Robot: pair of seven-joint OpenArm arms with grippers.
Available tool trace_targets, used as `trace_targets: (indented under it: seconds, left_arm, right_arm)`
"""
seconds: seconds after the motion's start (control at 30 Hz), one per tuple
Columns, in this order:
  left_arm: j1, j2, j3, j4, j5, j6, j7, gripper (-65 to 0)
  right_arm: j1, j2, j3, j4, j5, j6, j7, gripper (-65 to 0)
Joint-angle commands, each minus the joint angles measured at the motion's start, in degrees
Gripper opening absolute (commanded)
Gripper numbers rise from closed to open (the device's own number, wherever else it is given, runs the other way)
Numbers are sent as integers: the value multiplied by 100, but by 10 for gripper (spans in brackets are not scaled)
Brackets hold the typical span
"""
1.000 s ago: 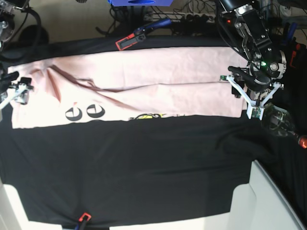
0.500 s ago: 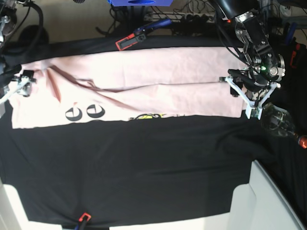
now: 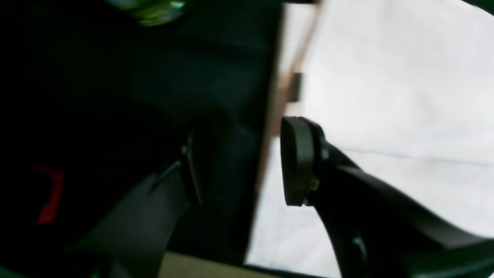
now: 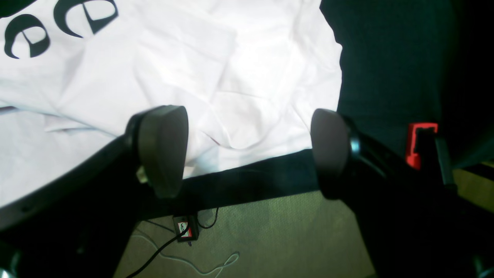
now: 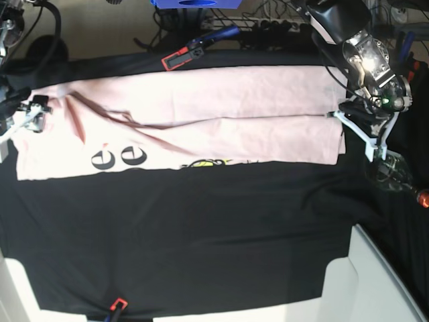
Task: Fold the T-shirt properly
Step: 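Move the left gripper to the folded edge near the collar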
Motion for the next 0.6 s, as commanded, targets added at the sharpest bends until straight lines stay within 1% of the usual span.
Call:
trace_targets:
  seconds: [0.0,0.07,0.13,0.3,0.43,0.57]
  left_arm:
    - [-60,-44,-5,102,-89,22,-129,-371]
    - [-25,-44,-5,85,-379,22,-305,-368]
    - [-16,-44,-5,32,-529,22,-340,-368]
    - [-78,-61,-5,-390,-599,22,-384,-370]
    - [-95,-52,-5,-478,-599,22,-402,-371]
    - [-95,-44,-5,-487,-599,22,-604,-371]
  right_arm:
    - [34,84,29,101,34,1,78,-177]
    - [34,84,21,101,34,1,78,-177]
    - [34,84,21,101,34,1,78,-177]
    - [34,84,21,101,34,1,78,-177]
    - [34,84,21,101,34,1,78,-177]
    - [34,84,21,101,34,1,78,-177]
